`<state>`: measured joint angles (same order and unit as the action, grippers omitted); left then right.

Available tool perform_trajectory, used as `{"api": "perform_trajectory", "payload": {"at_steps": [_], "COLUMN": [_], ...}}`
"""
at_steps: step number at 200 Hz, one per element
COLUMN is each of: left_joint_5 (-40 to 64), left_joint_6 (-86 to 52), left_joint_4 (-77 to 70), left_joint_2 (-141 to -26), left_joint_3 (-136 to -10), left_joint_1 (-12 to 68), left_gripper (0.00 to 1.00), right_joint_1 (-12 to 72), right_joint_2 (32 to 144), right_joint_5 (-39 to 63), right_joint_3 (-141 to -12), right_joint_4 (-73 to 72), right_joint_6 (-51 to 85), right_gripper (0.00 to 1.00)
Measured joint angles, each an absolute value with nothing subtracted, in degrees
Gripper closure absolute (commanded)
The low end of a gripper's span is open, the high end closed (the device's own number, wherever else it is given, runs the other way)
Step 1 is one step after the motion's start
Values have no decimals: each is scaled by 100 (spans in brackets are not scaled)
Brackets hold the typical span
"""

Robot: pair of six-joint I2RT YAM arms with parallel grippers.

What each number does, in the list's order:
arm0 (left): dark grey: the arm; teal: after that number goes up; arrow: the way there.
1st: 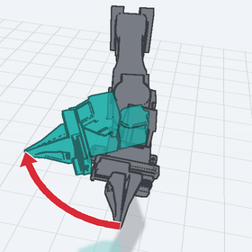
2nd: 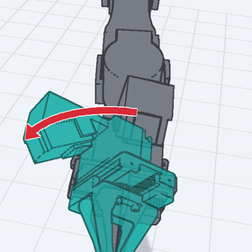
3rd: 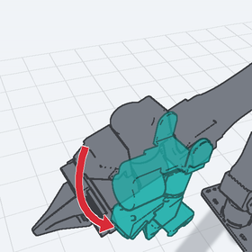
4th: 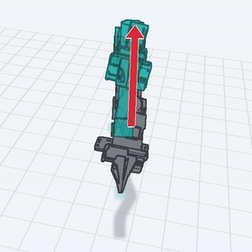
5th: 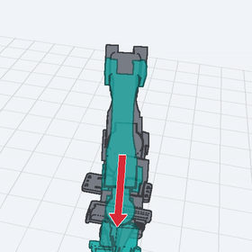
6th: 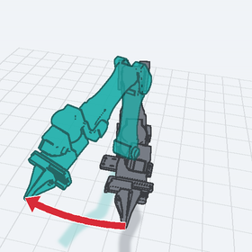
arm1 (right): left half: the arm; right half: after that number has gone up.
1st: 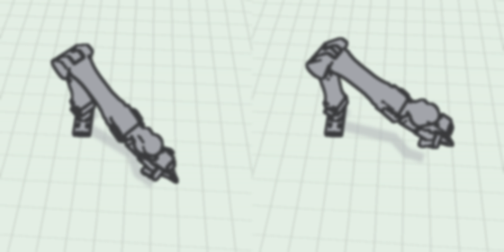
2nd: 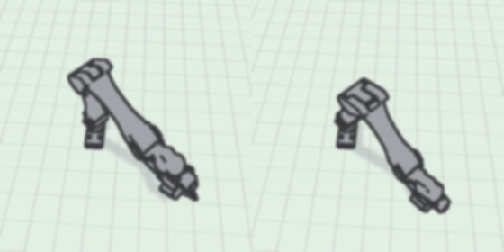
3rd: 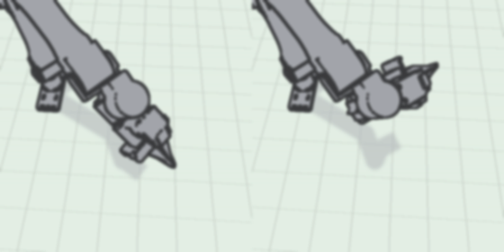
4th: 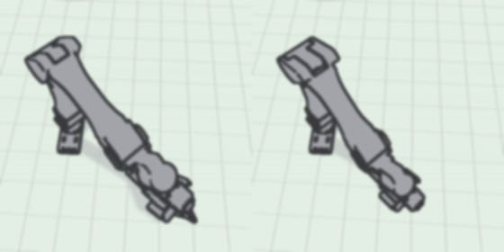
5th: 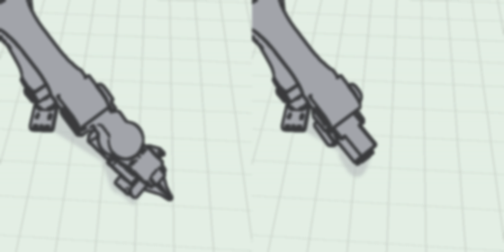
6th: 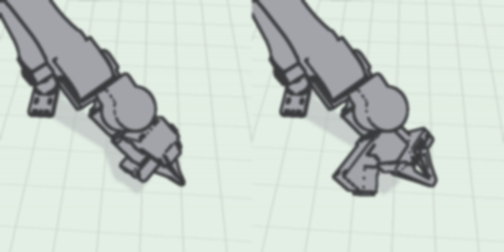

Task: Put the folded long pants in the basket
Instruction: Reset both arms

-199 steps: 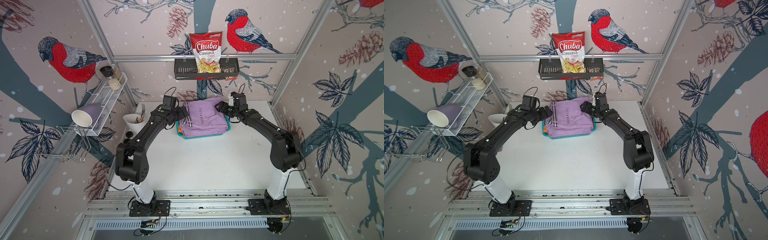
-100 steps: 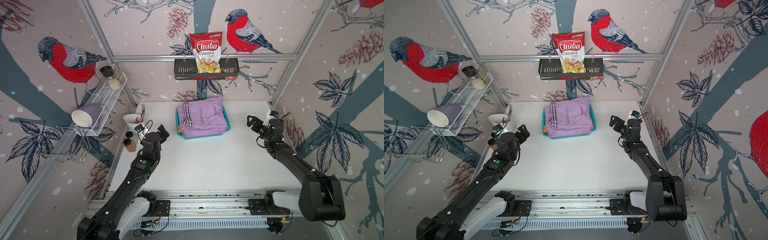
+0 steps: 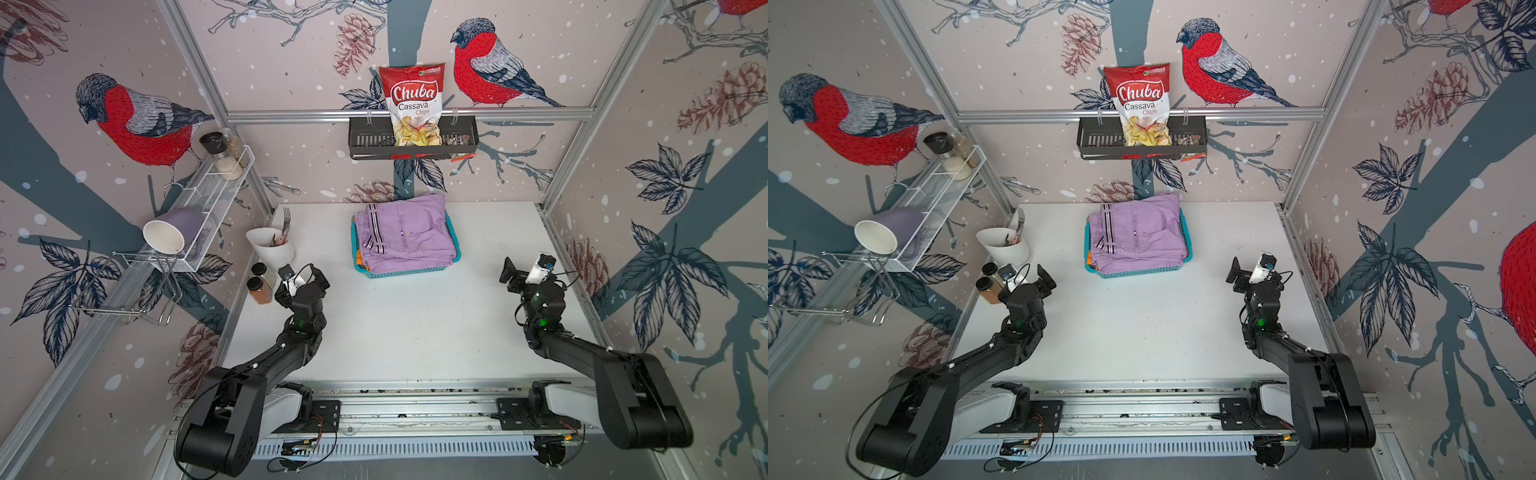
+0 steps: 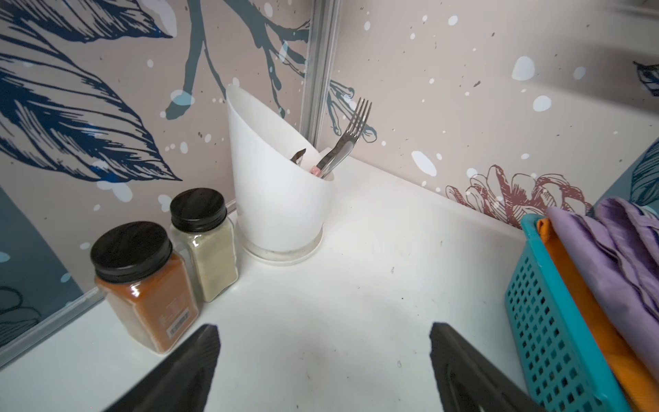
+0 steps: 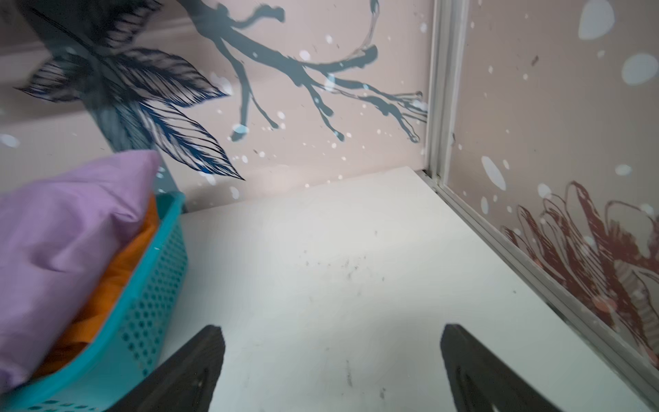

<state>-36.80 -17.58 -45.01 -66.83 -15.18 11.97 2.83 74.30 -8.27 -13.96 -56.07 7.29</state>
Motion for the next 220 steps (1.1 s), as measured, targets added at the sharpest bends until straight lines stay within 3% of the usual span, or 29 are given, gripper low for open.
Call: {"api": "perform_trajectory", "payload": {"at_steps": [18, 45, 74, 140, 163, 220], "left_joint_5": [-3610, -3247, -3052, -2915, -2379, -1894], "left_joint_6": [-1538, -1356, -1374, -899, -569, -403], "left_joint_4": [-4762, -4770, -5142, -5334, -6344, -6842], "left_joint_2": [-6941, -7008, -6973, -8060, -8748, -8759], "left_joint_3": [-1546, -1664, -1225, -1852, -1382, -1341], "left_joint_1": [1114, 893, 650, 504, 405, 322], "left_gripper": [5, 5, 4, 5, 5, 3], "right_joint_1": [106, 86, -150, 110, 110, 110], "right_joint_2": [7675, 7771, 8632, 8646, 8641, 8639], "right_joint_5": [-1000, -854, -781, -733, -749, -751], "right_joint_3": [-1468, -1264, -840, -1262, -1264, -1275], "right_joint_4": [-5247, -5898, -6893, -7017, -6978, -6971], "right_joint_6": [744, 642, 626, 464, 451, 451], "right_gripper": [0, 0, 0, 0, 0, 0]}}
